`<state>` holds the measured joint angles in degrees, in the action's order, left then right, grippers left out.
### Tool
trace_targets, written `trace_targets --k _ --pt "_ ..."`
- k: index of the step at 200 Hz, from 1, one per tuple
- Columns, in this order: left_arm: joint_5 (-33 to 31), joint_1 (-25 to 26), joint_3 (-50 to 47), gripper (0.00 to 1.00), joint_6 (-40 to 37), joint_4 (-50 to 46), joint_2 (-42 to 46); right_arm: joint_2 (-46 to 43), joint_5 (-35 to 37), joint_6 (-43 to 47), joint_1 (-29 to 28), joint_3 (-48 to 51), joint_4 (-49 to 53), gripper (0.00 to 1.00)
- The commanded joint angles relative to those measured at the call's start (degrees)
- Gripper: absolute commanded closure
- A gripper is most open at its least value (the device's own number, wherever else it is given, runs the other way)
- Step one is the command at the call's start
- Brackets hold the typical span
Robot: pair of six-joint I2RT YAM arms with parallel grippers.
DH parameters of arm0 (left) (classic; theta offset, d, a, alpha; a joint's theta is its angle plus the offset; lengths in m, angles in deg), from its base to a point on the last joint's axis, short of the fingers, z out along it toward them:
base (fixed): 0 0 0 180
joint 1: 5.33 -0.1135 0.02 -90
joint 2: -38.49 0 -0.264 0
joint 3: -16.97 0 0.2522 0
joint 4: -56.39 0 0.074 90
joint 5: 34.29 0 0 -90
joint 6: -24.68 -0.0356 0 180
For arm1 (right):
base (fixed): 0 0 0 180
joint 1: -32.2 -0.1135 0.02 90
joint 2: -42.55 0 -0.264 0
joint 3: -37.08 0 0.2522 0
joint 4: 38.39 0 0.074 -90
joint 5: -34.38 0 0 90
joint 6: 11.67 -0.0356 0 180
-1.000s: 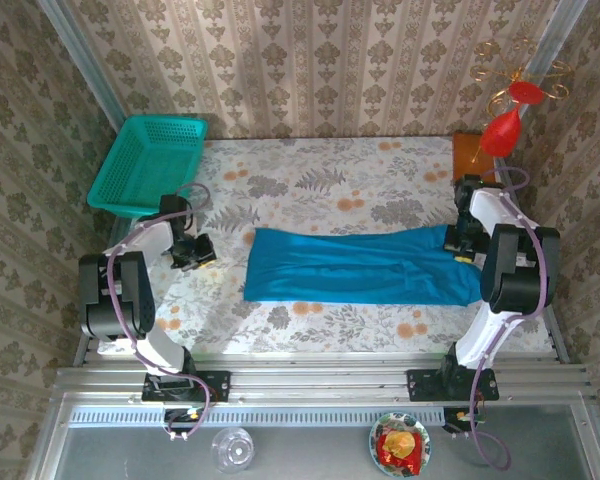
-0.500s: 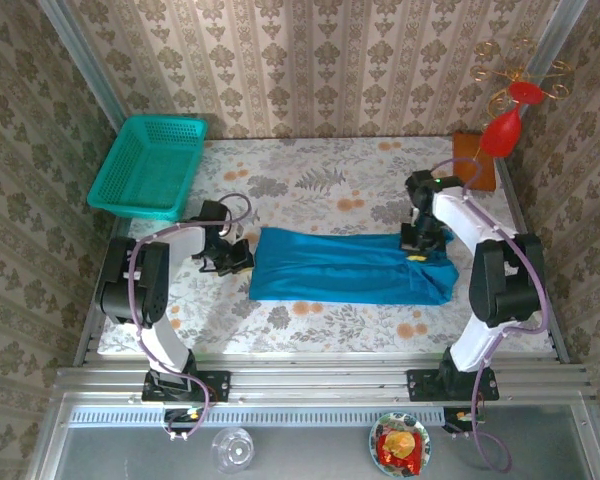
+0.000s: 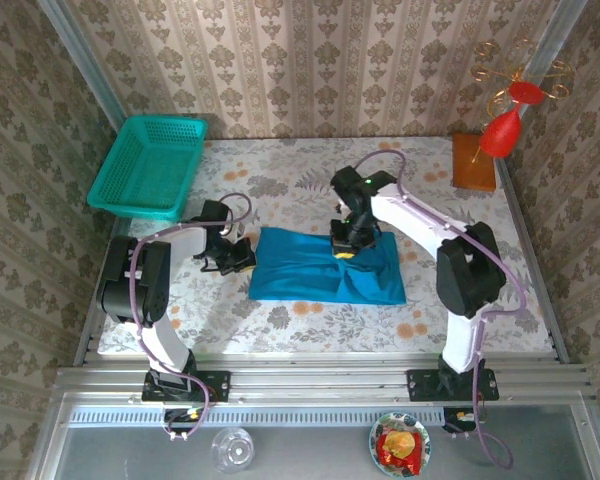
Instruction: Fold the inside-out t-shirt
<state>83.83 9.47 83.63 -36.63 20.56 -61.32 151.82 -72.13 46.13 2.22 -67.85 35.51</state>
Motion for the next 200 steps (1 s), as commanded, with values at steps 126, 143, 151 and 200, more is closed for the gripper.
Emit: trace_targets --k 126,143,151,200 --pt "3.57 2.59 -1.78 1.00 1.68 4.38 -2.58 17.75 -10.24 -7.21 -7.15 -22.39 -1.85 1.00" --pt "3.39 2.59 -1.60 1.00 1.46 4.01 -2.67 19.05 -11.46 -7.43 -7.29 -23.95 -2.21 1.00" --pt "3.34 2.59 -1.49 1.00 1.38 3.87 -2.69 19.68 -11.93 -7.52 -7.37 -24.62 -2.37 1.00" --pt "2.42 2.34 -0.72 1.00 1.42 2.87 -1.95 22.93 -13.94 -8.93 -7.55 -27.83 -4.41 0.99"
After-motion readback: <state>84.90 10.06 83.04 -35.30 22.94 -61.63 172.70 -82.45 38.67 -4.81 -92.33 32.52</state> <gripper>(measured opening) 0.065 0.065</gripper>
